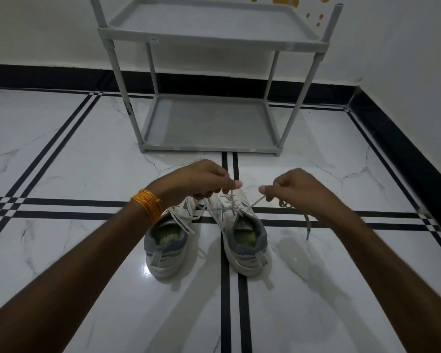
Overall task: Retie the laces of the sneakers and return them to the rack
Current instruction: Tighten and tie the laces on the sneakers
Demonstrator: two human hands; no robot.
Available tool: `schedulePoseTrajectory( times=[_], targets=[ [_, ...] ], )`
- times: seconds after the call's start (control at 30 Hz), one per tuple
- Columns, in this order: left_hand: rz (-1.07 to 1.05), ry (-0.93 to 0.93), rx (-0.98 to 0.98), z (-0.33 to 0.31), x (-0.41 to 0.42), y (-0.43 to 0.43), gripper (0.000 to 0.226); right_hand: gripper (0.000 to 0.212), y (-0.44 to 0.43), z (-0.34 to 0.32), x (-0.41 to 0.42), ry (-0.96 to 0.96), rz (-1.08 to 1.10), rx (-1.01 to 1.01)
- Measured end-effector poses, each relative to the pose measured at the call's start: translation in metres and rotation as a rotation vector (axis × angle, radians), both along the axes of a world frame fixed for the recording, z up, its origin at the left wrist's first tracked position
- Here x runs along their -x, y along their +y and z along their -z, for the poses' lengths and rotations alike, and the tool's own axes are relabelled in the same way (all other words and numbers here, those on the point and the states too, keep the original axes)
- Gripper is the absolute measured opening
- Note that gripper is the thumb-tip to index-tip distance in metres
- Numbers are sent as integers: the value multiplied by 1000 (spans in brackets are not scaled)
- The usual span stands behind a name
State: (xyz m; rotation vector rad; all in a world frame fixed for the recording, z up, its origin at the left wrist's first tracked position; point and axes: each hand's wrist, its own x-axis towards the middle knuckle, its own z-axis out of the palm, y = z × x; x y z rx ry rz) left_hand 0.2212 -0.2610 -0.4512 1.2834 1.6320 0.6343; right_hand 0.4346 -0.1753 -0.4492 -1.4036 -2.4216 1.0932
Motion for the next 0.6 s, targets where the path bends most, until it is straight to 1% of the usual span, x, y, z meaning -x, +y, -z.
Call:
schedulePoseTrajectory(
  times=[0.1,0.17,0.2,0.27,0.33,0.4,0.47,0.5,0.53,0.57,0.6],
  targets=[
    [183,279,-266,-13,-19,1,31,39,3,-22,13,138,-103,-12],
    [277,361,-365,-15,-33,1,25,36,7,-33,22,176,-166,-18],
    [344,400,-416,-14,-39,1,22,34,8,-39,25,185,-191,-13],
    [477,556,-560,-9,-45,2,20,31,11,-46,30,168,-225,-17],
    [535,829,-710,-5,-45,7,14,29,13,-52,31,107,-264,-54],
    [519,1104,-742,-3,-41,15,25,23,14,-56,31,37,-301,-116],
    [495,1286,-658,-3,-36,21,28,16,17,-59,29,13,-309,-228],
    [488,1316,-635,-5,-32,23,27,15,19,-61,28,22,-290,-307],
    [483,1301,-628,-3,-29,26,27,15,23,-61,27,44,-252,-379],
    [472,1263,-609,-4,-27,27,27,16,27,-61,27,80,-197,-437],
    [459,1164,-582,-5,-27,27,27,16,31,-60,28,119,-138,-480]
  ],
)
